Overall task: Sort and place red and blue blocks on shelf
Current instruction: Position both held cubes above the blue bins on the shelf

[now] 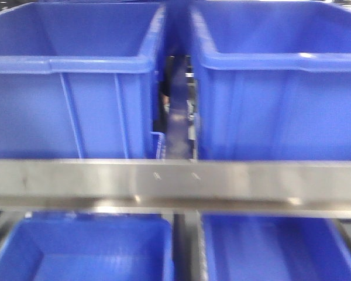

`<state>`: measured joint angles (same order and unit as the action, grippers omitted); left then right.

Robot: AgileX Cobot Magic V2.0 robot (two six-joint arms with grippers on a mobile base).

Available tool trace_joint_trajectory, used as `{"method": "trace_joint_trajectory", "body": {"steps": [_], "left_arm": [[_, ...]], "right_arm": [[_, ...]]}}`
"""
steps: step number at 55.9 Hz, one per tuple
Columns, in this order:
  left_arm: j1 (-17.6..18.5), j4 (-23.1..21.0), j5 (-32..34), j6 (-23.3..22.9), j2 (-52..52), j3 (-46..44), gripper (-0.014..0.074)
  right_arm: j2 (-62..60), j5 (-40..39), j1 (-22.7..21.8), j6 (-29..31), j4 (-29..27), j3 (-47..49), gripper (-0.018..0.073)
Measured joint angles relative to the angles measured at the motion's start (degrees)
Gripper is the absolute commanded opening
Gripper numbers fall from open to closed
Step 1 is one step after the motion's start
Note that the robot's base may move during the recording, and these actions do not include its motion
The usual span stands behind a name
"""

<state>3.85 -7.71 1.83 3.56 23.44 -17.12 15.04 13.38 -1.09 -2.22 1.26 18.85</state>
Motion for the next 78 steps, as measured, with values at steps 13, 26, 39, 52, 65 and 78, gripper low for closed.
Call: {"method": "trace_joint_trajectory", "body": {"steps": [13, 26, 39, 52, 65, 78], "left_arm": [[0.0, 0.0, 0.0, 0.0, 0.0, 0.0, 0.0298], [0.0, 0.0, 0.0, 0.0, 0.0, 0.0, 0.0298], [0.0, 0.0, 0.0, 0.0, 0.0, 0.0, 0.0298], [0.0, 0.0, 0.0, 0.0, 0.0, 0.0, 0.0298], [0.0, 0.0, 0.0, 0.0, 0.0, 0.0, 0.0298], [0.0, 0.0, 0.0, 0.0, 0.0, 0.0, 0.0298]], "right_arm": [[0.0, 0.0, 0.0, 0.0, 0.0, 0.0, 0.0374], [0.0, 0.0, 0.0, 0.0, 0.0, 0.0, 0.0374], [0.0, 0.0, 0.0, 0.0, 0.0, 0.0, 0.0374], [0.0, 0.0, 0.0, 0.0, 0.0, 0.0, 0.0374], [0.0, -0.98, 0.0, 0.0, 0.0, 0.0, 0.0374], [0.0, -2.14, 0.0, 0.0, 0.0, 0.0, 0.0374]]}}
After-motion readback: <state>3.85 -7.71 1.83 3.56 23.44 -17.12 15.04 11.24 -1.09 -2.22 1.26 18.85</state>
